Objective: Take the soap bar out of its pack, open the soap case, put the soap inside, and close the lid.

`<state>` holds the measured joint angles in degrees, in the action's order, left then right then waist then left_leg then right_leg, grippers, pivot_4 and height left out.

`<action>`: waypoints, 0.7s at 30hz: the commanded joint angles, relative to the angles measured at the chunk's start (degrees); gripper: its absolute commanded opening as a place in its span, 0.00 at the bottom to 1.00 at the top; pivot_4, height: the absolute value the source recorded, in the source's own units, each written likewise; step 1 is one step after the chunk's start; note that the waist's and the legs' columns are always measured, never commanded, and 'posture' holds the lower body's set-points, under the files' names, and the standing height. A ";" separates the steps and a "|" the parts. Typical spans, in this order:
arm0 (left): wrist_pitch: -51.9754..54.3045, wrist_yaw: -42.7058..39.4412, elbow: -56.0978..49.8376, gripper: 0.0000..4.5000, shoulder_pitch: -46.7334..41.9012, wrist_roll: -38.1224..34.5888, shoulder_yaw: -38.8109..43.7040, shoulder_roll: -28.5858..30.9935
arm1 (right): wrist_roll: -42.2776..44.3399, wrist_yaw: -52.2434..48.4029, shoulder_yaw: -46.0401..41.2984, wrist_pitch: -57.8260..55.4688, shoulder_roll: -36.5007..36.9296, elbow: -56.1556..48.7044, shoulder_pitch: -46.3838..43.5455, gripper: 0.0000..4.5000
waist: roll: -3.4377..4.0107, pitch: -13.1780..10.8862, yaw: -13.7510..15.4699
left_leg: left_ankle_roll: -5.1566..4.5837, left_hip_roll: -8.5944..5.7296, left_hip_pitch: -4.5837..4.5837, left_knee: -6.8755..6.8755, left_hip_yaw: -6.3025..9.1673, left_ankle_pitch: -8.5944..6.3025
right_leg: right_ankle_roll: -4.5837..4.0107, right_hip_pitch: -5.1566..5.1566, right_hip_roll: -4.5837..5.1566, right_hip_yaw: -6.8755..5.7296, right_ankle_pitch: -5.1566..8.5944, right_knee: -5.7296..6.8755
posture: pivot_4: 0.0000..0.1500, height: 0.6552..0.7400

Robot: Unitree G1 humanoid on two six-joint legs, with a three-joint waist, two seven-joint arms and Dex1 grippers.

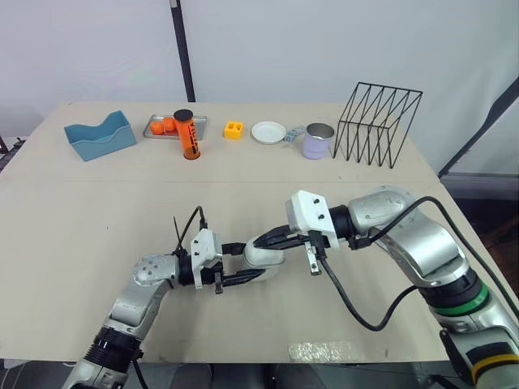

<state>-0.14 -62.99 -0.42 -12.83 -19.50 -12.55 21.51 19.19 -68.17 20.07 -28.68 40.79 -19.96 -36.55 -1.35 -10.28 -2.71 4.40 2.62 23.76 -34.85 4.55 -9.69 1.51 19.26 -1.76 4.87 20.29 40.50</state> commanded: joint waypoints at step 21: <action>-2.45 -1.09 -0.76 0.45 -0.06 0.13 1.10 0.94 | 10.90 -2.21 -8.31 -9.32 -0.37 -0.08 1.70 0.01 | -0.03 -0.09 0.07 | 0.03 0.00 0.42 0.34 -0.11 0.02 | -0.03 0.37 0.03 0.04 -0.03 -0.40 | 1.00 1.00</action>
<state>-2.10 -64.27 -0.47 -12.83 -19.24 -12.50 21.75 28.30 -69.18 14.57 -38.93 39.48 -19.82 -35.16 -1.38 -10.37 -2.64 4.43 2.62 24.21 -34.51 4.45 -9.67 1.48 19.66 -1.73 4.91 20.26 40.10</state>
